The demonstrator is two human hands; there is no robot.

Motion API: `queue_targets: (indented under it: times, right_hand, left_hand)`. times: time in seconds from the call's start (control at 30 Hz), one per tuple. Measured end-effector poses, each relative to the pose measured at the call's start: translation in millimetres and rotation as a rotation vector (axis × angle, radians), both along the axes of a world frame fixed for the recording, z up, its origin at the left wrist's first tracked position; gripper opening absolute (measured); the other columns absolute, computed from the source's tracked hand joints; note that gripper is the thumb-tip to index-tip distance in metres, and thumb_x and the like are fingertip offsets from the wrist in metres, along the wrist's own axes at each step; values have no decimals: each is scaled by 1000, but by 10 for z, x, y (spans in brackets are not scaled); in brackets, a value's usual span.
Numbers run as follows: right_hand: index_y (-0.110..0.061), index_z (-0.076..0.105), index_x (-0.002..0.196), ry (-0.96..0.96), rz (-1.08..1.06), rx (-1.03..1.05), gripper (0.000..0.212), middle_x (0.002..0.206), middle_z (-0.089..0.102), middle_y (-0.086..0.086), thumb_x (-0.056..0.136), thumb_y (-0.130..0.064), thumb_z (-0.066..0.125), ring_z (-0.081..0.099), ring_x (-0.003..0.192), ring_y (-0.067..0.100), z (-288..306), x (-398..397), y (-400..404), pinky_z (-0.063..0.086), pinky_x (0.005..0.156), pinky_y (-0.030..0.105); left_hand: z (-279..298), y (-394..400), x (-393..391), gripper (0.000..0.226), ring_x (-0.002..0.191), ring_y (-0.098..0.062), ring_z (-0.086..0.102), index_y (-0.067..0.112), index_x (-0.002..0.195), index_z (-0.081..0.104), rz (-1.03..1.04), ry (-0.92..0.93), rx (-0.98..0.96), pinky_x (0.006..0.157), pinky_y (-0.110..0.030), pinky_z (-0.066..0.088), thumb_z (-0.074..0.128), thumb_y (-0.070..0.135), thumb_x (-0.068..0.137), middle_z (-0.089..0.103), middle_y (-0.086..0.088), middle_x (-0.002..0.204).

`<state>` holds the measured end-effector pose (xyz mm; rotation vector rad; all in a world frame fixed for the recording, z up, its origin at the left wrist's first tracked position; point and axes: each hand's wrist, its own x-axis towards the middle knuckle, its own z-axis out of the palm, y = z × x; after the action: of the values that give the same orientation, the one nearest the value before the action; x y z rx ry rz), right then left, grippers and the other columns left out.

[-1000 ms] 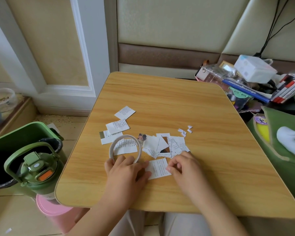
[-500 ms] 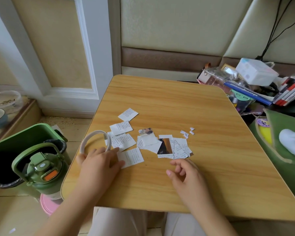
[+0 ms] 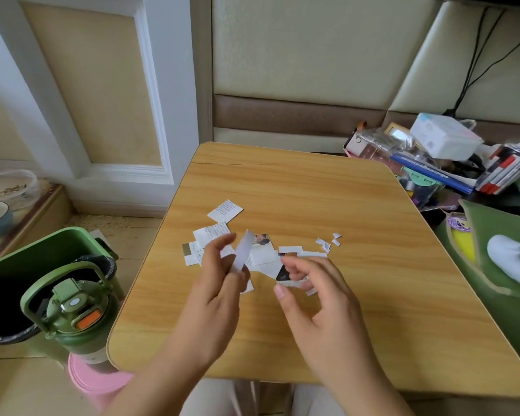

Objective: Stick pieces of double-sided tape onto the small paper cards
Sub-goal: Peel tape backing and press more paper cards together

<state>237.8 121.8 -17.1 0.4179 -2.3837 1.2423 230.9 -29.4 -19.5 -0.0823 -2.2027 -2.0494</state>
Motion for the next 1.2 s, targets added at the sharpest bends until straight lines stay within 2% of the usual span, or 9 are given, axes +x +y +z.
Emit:
queue_targets:
  times: [0.1, 0.2, 0.27, 0.4, 0.57, 0.77, 0.93, 1.1, 1.2]
  right_hand:
    - [-21, 61, 117, 62, 24, 2, 31, 115, 55, -15, 87, -31, 55, 54, 105, -1, 113, 6, -31, 38, 87, 7]
    - [-18, 61, 118, 98, 19, 15, 31, 119, 54, -13, 89, -28, 55, 53, 111, 0, 142, -3, -46, 38, 92, 10]
    - [-16, 61, 117, 131, 5, 17, 30, 118, 55, -11, 90, -26, 54, 52, 112, -1, 147, 3, -53, 37, 94, 10]
    - [-13, 64, 114, 166, -40, 14, 29, 117, 57, -10, 89, -25, 53, 51, 112, -4, 146, 17, -36, 35, 95, 7]
    - [-11, 67, 110, 203, -85, -4, 29, 114, 62, -6, 87, -25, 56, 54, 109, -3, 121, 34, -2, 36, 94, 5]
    - [-13, 70, 90, 182, -120, -77, 19, 110, 67, -8, 83, -27, 59, 59, 105, -3, 65, 61, 16, 40, 90, 6]
    - [-25, 59, 79, 107, -123, -133, 8, 107, 68, -13, 79, -32, 62, 62, 101, -1, 68, 79, 35, 45, 85, 14]
    - [-35, 55, 83, 42, -155, -147, 18, 106, 67, -24, 76, -29, 70, 65, 89, -1, 87, 93, 25, 46, 78, 11]
    - [-37, 57, 98, 56, -149, -129, 21, 106, 65, -26, 79, -35, 65, 62, 93, -3, 104, 100, 13, 42, 80, 5]
  left_hand:
    - [68, 105, 50, 23, 65, -8, 44, 18, 99, 52, -75, 18, 80, 64, -21, 37, 38, 20, 81, 51, 12, 64]
    - [124, 173, 88, 12, 63, -5, 48, 11, 94, 54, -118, 2, 143, 64, -16, 39, 45, 5, 93, 55, 15, 65]
    - [162, 213, 109, 17, 65, -4, 50, 14, 95, 57, -136, 9, 141, 65, -13, 41, 47, 1, 94, 60, 17, 69]
    - [185, 246, 135, 17, 80, -10, 62, 22, 98, 62, -164, 58, 99, 73, -17, 46, 50, 20, 85, 70, 10, 87]
    - [213, 243, 170, 21, 98, -9, 65, 32, 103, 66, -168, 128, -23, 83, -15, 46, 52, 26, 88, 72, 9, 96]
    - [160, 265, 195, 29, 94, -9, 65, 26, 113, 65, -139, 137, -150, 84, -22, 48, 51, 28, 88, 71, 13, 98]
    - [194, 284, 208, 15, 78, -1, 63, 31, 94, 65, -119, 127, -153, 69, -7, 43, 55, 21, 89, 68, 22, 83]
    - [244, 284, 209, 20, 73, 4, 60, 28, 87, 65, -110, 121, -184, 67, -8, 41, 56, 11, 93, 65, 23, 74]
    - [282, 295, 210, 18, 73, 6, 60, 23, 90, 67, -113, 133, -205, 65, -6, 39, 55, 9, 93, 65, 24, 73]
